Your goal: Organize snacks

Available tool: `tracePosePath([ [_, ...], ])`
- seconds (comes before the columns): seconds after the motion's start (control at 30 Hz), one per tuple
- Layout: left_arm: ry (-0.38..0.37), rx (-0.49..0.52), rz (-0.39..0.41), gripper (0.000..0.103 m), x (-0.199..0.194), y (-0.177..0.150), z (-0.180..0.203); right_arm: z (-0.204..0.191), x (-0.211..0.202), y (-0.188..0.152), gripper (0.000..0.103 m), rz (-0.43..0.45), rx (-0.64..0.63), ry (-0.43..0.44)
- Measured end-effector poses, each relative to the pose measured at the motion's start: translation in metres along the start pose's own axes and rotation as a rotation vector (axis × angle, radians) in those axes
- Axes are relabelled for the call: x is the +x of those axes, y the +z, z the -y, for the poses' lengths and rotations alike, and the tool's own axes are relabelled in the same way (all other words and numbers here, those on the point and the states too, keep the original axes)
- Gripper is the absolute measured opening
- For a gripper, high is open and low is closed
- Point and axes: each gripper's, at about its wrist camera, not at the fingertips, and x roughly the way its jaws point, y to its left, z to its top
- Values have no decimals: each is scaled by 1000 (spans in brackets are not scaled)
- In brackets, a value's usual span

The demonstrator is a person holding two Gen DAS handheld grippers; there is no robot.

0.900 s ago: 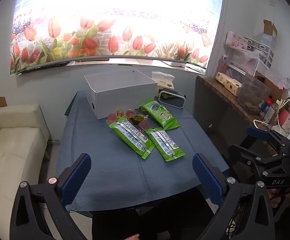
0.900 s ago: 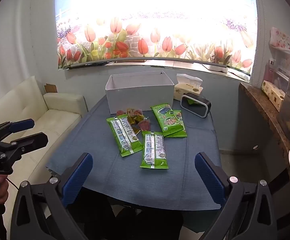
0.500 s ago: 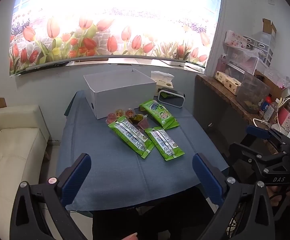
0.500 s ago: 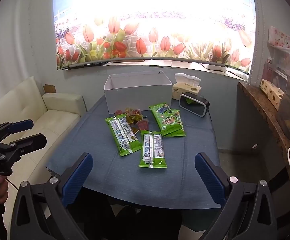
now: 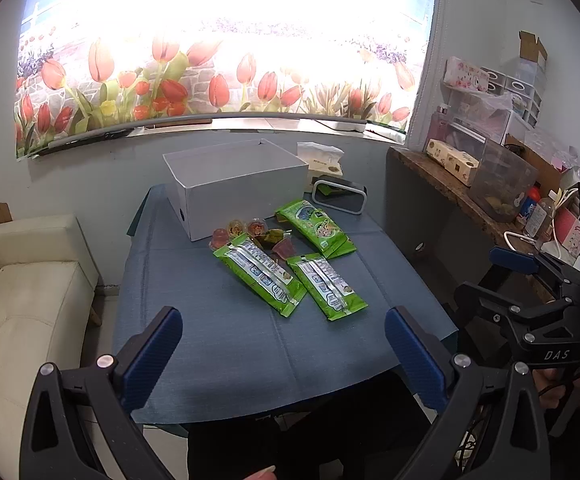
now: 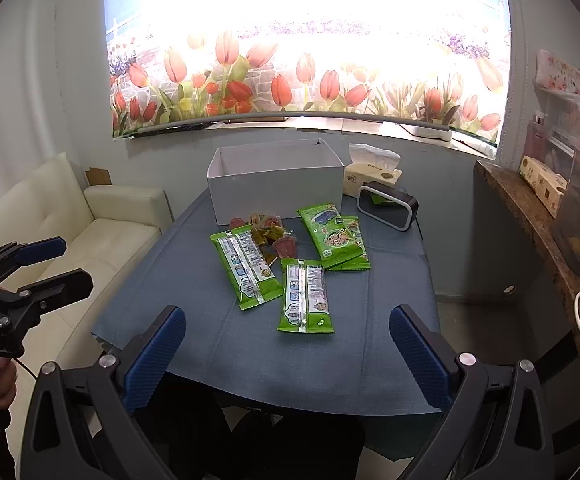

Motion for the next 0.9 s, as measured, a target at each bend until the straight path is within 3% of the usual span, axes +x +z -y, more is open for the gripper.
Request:
tracePosePath([
  [0.9, 4, 9, -9, 103, 2, 3, 0, 1, -3, 3, 103, 6, 4, -1],
])
